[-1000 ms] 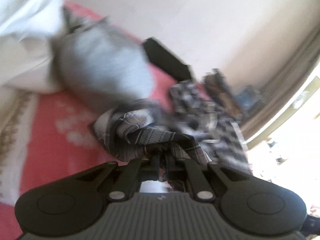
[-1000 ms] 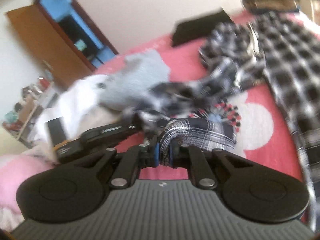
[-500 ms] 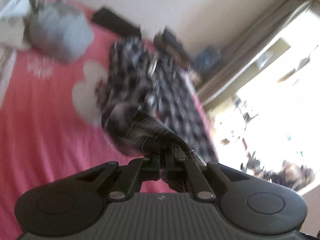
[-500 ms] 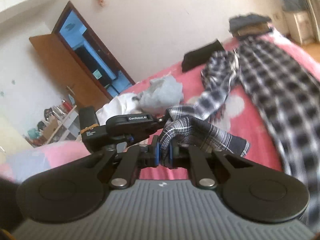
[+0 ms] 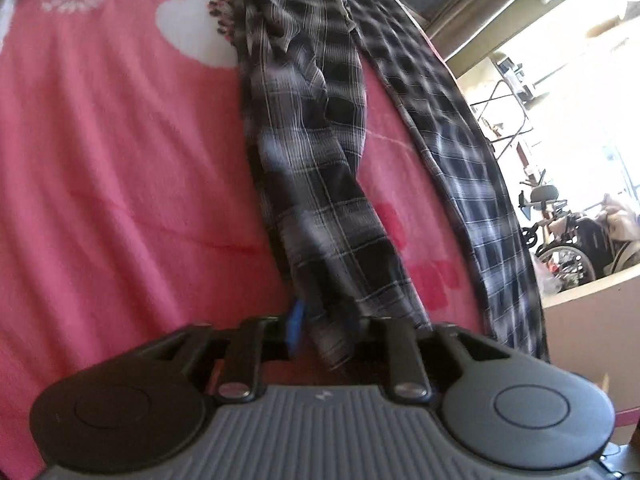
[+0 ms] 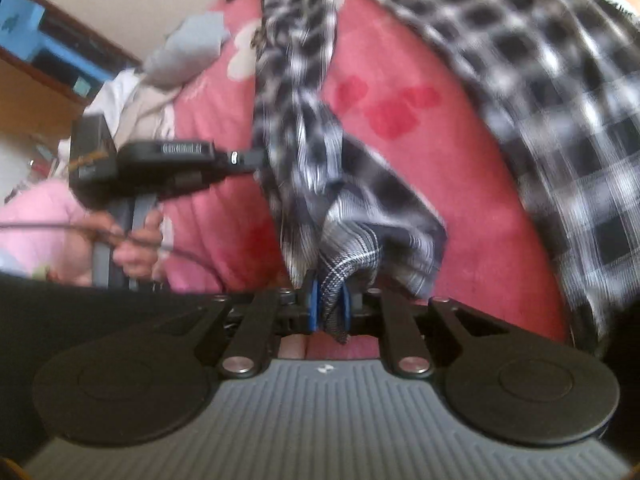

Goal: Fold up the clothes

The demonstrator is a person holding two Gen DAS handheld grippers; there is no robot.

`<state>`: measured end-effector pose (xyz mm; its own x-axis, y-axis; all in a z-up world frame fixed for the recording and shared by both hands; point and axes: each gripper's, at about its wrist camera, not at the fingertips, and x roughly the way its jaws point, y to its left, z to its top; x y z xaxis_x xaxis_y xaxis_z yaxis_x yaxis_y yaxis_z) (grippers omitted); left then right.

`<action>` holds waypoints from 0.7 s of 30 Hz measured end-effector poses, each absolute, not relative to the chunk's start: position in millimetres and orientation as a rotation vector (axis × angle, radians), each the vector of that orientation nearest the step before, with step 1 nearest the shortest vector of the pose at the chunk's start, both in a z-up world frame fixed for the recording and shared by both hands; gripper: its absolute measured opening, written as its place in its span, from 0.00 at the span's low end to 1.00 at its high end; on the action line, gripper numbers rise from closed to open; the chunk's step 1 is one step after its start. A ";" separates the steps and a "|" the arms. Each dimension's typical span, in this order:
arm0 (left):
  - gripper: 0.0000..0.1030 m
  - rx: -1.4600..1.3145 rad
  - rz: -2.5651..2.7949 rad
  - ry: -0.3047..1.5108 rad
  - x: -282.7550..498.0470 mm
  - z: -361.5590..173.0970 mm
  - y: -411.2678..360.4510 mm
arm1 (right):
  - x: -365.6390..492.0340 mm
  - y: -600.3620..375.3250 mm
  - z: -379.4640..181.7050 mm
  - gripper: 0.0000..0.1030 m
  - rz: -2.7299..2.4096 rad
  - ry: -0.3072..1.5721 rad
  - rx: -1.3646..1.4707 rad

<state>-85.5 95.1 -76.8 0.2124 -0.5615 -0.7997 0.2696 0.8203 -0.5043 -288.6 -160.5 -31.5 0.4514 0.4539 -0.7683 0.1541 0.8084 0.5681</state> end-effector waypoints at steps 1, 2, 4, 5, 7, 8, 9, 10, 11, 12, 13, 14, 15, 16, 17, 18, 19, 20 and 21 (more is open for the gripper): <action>0.37 -0.275 -0.584 1.226 -83.7 -74.9 97.1 | -290.3 -160.5 -29.7 0.15 0.245 1.120 0.636; 0.46 -0.271 -0.582 1.227 -81.6 -74.0 98.9 | -292.6 -160.6 -27.2 0.15 0.286 1.128 0.636; 0.54 -0.256 -0.583 1.237 -78.5 -73.3 101.3 | -298.9 -162.1 -19.5 0.21 0.349 1.118 0.625; 0.56 -0.248 -0.584 1.239 -77.8 -73.1 102.4 | -299.9 -164.7 -14.8 0.22 0.360 1.099 0.611; 0.56 -0.234 -0.576 1.225 -79.5 -71.5 102.5 | -294.0 -168.1 -8.7 0.28 0.347 1.048 0.587; 0.56 -0.228 -0.564 1.221 -80.3 -72.8 102.7 | -290.2 -169.5 -6.4 0.30 0.337 1.021 0.575; 0.56 -0.223 -0.556 1.219 -81.3 -74.0 102.4 | -284.3 -169.2 -5.5 0.31 0.326 0.999 0.556; 0.55 -0.213 -0.554 1.217 -82.5 -74.8 100.8 | -275.0 -166.1 -6.8 0.31 0.313 0.984 0.525; 0.54 -0.203 -0.551 1.215 -83.8 -75.5 99.3 | -266.1 -162.4 -8.7 0.31 0.300 0.969 0.490; 0.54 -0.184 -0.553 1.204 -85.6 -74.9 98.3 | -258.1 -157.5 -11.4 0.31 0.285 0.953 0.448; 0.54 -0.166 -0.555 1.194 -87.4 -74.2 97.2 | -248.9 -152.6 -15.0 0.31 0.266 0.941 0.402; 0.54 -0.154 -0.563 1.181 -88.0 -73.4 95.0 | -238.1 -148.0 -19.9 0.31 0.240 0.937 0.356; 0.54 -0.144 -0.571 1.169 -88.5 -72.6 92.8 | -227.5 -143.6 -24.5 0.31 0.214 0.932 0.320; 0.55 -0.147 -0.580 1.165 -87.7 -73.1 91.5 | -217.9 -141.5 -29.5 0.31 0.194 0.931 0.297; 0.55 -0.156 -0.582 1.168 -85.9 -74.4 89.8 | -209.8 -143.4 -35.2 0.31 0.187 0.937 0.296; 0.55 -0.164 -0.583 1.172 -84.2 -75.7 88.1 | -202.3 -145.9 -41.6 0.31 0.174 0.948 0.300; 0.55 -0.164 -0.577 1.176 -82.4 -78.0 85.1 | -196.1 -149.4 -49.1 0.31 0.152 0.967 0.311; 0.55 -0.164 -0.571 1.181 -80.7 -80.3 82.2 | -189.9 -152.9 -56.7 0.31 0.131 0.985 0.322; 0.55 -0.164 -0.568 1.177 -80.2 -81.6 80.1 | -184.9 -156.0 -63.7 0.31 0.111 1.003 0.338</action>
